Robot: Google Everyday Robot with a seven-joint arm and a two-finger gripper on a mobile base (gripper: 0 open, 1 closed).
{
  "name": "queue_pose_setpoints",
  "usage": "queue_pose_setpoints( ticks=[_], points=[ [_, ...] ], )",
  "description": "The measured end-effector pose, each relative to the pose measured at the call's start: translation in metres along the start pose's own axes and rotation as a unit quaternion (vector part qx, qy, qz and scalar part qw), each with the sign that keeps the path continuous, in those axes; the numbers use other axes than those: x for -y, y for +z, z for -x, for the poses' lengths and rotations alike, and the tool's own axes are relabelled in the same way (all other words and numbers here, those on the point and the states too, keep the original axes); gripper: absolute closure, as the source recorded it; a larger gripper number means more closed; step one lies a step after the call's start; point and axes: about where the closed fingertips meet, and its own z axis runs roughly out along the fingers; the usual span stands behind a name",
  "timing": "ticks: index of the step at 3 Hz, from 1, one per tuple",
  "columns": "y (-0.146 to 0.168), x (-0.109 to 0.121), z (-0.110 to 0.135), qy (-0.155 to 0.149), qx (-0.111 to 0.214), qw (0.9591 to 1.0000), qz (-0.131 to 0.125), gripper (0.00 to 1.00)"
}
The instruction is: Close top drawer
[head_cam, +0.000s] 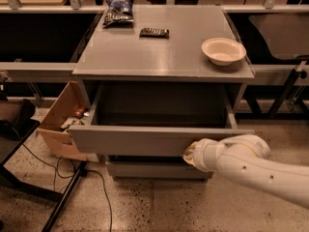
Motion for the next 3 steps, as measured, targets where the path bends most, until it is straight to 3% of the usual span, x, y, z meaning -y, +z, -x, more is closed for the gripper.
queue_pose_setpoints(
  ticks=[1,2,3],
  points=[
    [0.010,0.008,-0.003,-0.004,-0.001,1.0000,0.004,1.00],
    [0.021,0.038,-0.009,-0.015,-0.009,0.9998,0.001,1.00],
    [0.022,0.042,-0.010,-0.016,-0.010,0.9998,0.001,1.00]
  ],
)
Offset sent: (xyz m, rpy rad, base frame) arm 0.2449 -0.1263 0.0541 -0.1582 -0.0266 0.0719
